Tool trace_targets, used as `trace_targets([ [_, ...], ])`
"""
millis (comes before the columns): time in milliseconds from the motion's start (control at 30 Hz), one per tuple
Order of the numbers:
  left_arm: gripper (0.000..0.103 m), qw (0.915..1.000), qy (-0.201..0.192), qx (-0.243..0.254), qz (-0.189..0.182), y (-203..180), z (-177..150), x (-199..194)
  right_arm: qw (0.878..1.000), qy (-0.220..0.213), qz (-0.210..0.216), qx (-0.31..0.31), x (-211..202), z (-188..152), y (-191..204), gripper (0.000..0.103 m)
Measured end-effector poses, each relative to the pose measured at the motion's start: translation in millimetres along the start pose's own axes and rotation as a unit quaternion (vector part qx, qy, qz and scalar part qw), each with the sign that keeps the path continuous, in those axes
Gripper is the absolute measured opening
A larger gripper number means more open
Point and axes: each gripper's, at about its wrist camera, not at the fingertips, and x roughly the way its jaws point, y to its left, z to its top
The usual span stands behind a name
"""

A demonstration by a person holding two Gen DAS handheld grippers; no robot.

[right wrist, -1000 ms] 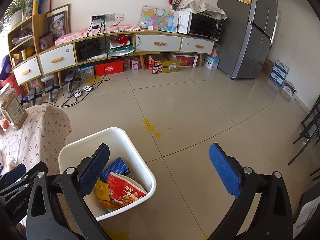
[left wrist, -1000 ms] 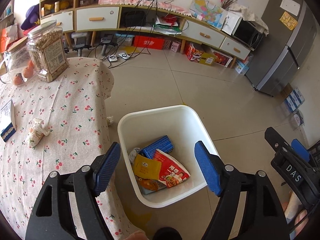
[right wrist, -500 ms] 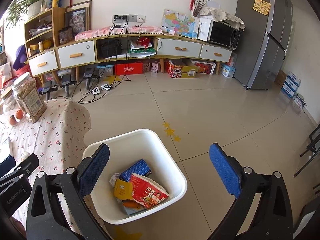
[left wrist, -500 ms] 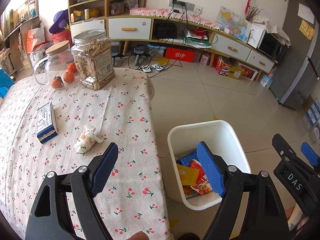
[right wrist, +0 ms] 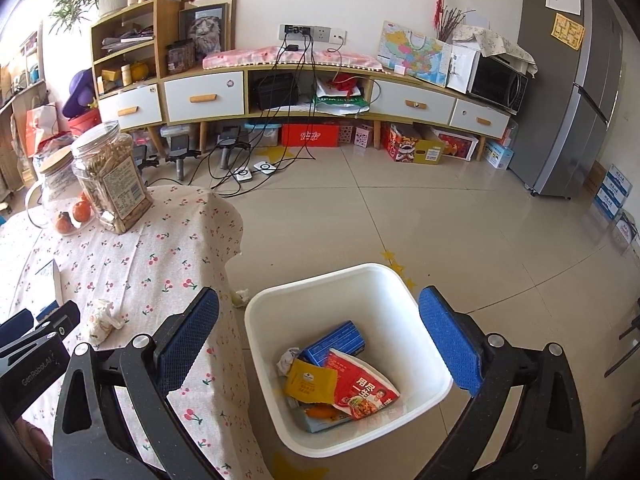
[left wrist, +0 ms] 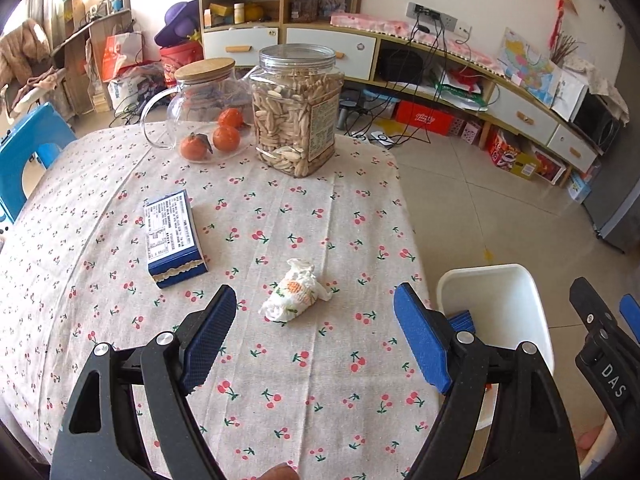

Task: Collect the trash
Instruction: 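Move both tools back to the table and grasp the blue box with the left tool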

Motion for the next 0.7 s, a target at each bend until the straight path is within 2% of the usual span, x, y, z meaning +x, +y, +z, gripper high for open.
trace_targets([
  [233,0.079,0.9982,0.017,-0.031,0.048,52,12,22,0.999,0.012,0.029,-0.013,11,3,40,0.096],
  [533,0.079,0.9901,0.046,-0.077,0.108,109,33,64,0.996,0.043,0.062,-0.036,30,-1,89,0.096],
  [700,0.079,0.9857,0.073,-0.097,0.117,130,42,95,0.994,0.066,0.080,-0.037,44,-5,110,0.096],
])
